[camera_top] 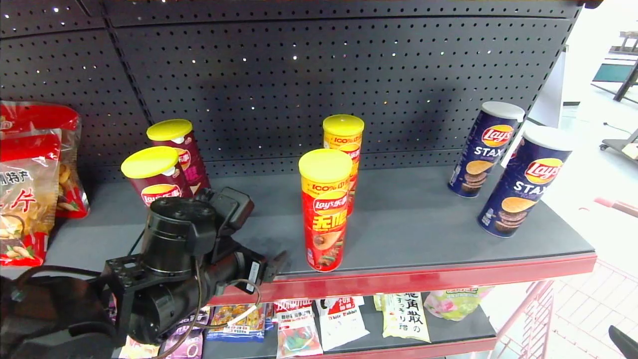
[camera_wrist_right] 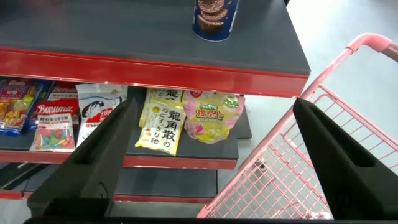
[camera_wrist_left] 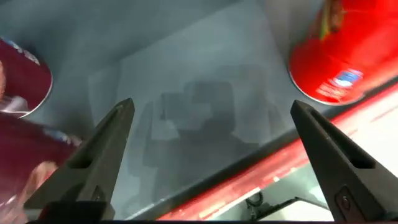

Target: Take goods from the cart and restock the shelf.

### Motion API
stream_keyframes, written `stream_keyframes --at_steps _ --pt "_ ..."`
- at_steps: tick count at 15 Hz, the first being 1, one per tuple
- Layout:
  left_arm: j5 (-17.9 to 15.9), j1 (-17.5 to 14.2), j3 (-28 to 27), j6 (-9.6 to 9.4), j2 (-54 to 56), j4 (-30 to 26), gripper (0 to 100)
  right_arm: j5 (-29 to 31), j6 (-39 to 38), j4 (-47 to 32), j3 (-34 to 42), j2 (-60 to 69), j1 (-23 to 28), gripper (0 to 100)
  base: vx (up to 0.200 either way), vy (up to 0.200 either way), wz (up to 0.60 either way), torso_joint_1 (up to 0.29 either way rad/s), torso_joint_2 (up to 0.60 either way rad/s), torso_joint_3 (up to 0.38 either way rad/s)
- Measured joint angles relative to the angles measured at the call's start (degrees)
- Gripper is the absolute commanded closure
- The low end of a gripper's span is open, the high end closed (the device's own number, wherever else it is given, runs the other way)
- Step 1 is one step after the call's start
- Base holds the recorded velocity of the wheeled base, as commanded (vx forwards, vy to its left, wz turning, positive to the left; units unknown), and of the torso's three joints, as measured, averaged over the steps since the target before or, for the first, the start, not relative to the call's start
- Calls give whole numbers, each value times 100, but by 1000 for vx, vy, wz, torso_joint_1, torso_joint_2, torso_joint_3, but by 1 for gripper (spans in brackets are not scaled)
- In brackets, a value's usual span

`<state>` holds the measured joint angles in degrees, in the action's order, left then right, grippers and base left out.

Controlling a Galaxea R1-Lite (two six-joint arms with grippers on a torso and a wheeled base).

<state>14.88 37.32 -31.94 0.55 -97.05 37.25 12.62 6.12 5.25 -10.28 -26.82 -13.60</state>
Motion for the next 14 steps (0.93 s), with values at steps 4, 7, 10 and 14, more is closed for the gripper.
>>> stream_keyframes --at_steps 4,7,10,14 --pt "16 9 -238 16 -311 7 0 -6 1 0 -5 1 0 0 0 0 0 0 0 0" --pt "22 5 -494 13 -551 10 0 -11 0 0 -5 1 0 0 0 0 0 0 0 0" --pt "28 6 -642 13 -766 16 0 -15 0 0 -5 -5 0 0 0 0 0 0 0 0" --pt "27 6 -670 11 -892 18 0 -15 1 -1 -2 -7 0 0 0 0 0 0 0 0"
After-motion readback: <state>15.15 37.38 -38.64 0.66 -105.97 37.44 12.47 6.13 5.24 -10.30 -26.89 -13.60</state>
